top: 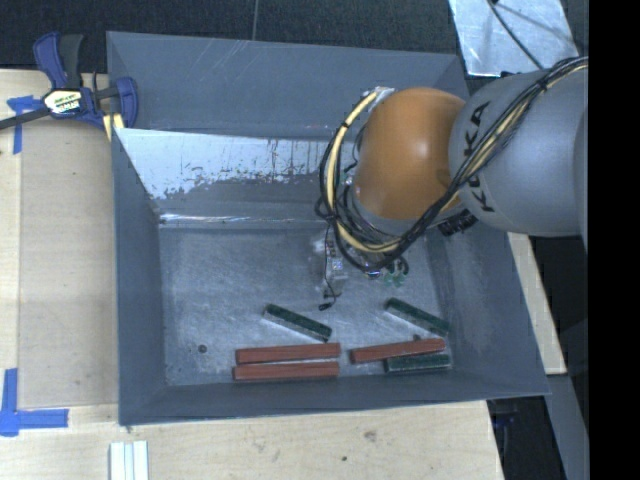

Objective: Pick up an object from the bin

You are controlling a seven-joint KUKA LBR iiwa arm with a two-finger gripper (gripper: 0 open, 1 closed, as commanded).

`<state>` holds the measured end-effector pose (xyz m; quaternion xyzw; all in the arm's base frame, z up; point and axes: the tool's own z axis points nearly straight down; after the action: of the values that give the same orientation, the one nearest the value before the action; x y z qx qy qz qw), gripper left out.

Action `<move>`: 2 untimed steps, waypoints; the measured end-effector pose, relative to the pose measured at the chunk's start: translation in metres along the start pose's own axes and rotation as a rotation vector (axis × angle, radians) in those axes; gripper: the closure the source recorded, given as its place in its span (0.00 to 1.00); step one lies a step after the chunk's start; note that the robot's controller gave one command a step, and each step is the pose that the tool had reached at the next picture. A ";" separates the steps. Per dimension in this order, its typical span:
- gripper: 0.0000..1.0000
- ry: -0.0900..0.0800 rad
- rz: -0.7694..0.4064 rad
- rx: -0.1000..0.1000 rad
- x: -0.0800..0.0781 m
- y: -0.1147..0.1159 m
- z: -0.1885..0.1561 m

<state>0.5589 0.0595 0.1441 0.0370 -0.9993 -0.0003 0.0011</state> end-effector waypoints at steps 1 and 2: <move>0.00 -0.004 0.001 0.000 -0.001 0.000 -0.001; 0.00 0.002 0.137 0.000 0.046 0.021 0.070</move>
Offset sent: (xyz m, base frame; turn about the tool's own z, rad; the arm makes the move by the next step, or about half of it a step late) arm 0.0000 0.0000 0.0000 0.0000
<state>0.5116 0.0772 0.0744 -0.0315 -0.9995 -0.0002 0.0018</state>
